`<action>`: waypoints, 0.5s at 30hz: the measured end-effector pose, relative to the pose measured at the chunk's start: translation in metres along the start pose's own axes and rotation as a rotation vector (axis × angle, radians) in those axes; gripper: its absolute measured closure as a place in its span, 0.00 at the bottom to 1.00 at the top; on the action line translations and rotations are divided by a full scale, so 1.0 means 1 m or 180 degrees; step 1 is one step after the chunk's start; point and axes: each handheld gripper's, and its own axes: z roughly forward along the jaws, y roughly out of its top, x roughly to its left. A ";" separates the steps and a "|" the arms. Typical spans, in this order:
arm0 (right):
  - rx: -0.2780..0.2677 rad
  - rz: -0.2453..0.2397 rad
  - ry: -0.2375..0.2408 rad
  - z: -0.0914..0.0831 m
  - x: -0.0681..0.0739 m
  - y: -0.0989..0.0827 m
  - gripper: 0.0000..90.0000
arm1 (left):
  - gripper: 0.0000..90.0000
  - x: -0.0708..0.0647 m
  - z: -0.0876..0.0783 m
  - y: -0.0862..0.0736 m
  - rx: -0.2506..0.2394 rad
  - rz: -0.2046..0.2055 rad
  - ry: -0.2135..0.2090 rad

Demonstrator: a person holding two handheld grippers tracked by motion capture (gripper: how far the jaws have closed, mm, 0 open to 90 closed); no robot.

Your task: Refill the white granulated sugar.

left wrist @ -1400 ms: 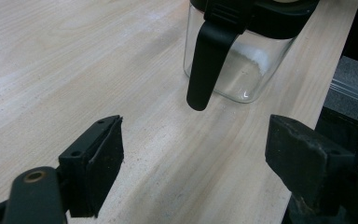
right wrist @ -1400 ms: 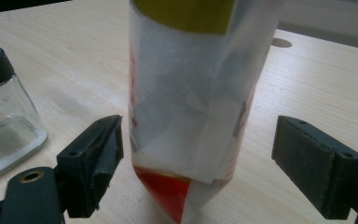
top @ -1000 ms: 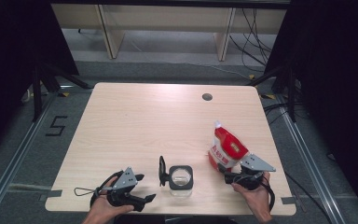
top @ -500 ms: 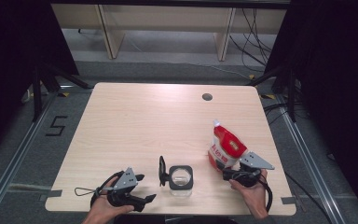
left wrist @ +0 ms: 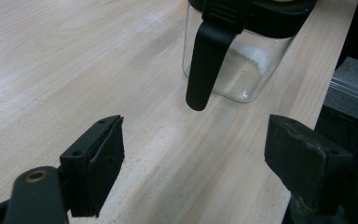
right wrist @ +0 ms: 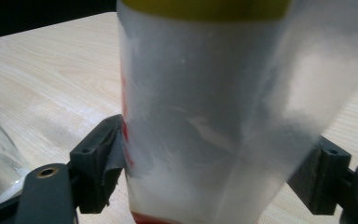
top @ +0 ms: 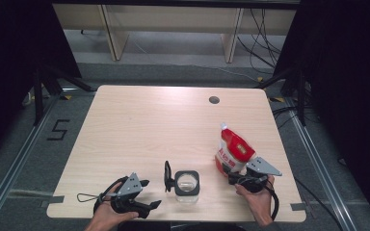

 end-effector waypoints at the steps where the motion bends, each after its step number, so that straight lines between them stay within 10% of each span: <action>1: -0.0033 -0.0038 -0.0030 0.000 -0.001 0.000 0.26 | 0.22 0.000 0.000 0.000 -0.0001 0.0000 0.0000; 15: -0.0183 -0.0015 -0.0079 -0.001 0.011 0.000 0.26 | 0.22 0.001 0.000 0.000 0.0015 -0.0024 -0.0036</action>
